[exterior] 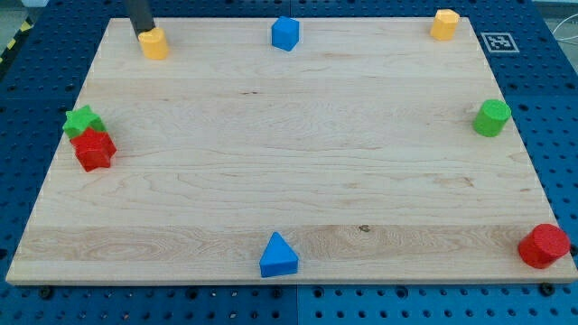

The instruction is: Move the yellow heart towards center left

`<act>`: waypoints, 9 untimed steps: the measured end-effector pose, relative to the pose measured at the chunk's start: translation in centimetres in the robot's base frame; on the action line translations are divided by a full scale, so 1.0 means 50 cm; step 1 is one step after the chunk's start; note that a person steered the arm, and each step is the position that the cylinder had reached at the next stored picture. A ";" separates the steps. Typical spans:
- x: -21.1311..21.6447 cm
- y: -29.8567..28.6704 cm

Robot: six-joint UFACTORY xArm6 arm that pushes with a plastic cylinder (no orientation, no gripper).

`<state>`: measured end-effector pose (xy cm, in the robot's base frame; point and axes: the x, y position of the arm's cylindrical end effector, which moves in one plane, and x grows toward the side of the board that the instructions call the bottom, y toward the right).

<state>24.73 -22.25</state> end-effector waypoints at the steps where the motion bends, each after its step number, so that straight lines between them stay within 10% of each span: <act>1: 0.036 0.028; 9: 0.159 0.125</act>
<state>32.66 -15.98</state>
